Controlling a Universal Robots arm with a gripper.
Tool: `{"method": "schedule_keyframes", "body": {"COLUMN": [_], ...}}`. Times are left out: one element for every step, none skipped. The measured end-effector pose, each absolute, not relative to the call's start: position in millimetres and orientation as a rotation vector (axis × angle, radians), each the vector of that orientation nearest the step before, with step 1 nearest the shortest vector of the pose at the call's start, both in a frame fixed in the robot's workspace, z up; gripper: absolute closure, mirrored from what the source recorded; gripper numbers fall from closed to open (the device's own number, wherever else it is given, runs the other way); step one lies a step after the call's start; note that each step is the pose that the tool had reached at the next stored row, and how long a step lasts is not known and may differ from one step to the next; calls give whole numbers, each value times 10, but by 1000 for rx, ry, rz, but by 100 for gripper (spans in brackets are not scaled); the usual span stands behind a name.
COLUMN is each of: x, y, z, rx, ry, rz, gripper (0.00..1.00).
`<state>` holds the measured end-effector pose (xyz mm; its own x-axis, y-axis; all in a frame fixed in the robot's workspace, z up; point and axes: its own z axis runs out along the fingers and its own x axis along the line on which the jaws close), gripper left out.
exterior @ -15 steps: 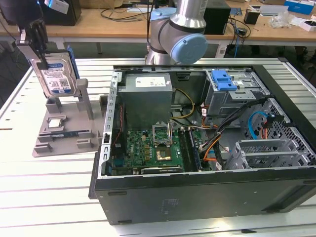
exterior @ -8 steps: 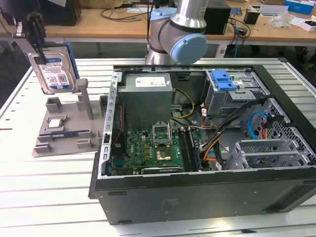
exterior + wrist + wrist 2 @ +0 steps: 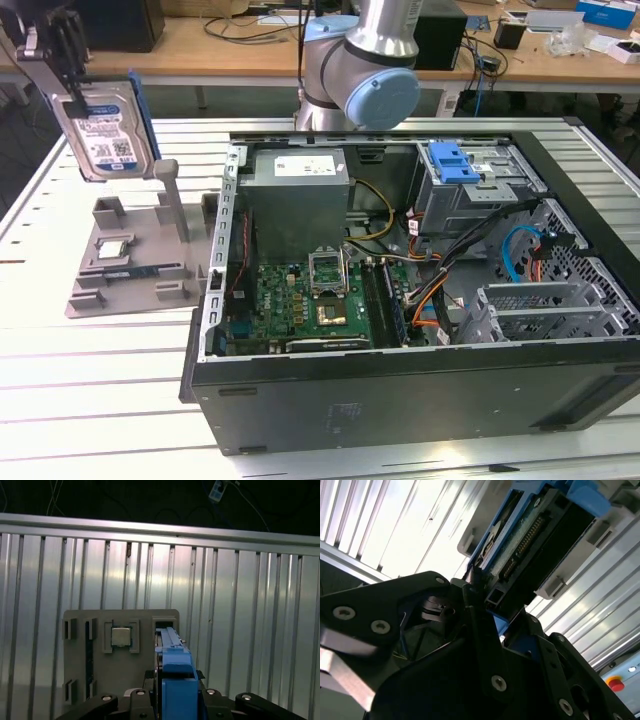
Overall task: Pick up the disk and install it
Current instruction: 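Pick up the disk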
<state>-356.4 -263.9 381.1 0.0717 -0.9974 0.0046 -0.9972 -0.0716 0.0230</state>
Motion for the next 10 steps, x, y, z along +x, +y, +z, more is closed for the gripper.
{"method": "schedule_keyframes", "body": {"x": [-3564, -3565, -3565, -3564, -3565, -3565, -3564, -3565, -3565, -3565], "y": [-2639, -2639, -2639, -2639, -2639, -2639, -2639, -2639, -2639, -2639], "z": [3832, 3853, 3886, 3912, 3933, 3958, 3978, 4002, 4023, 4049], "rx": [2285, 2285, 2285, 2285, 2285, 2285, 2285, 2285, 2285, 2285], "ry": [-2127, -2127, -2127, -2127, -2127, -2127, -2127, -2127, -2127, -2127], "rz": [-19, -19, -19, -19, -19, -19, -19, -19, -19, -19], "gripper": [63, 63, 63, 63, 63, 63, 63, 63, 63, 63]}}
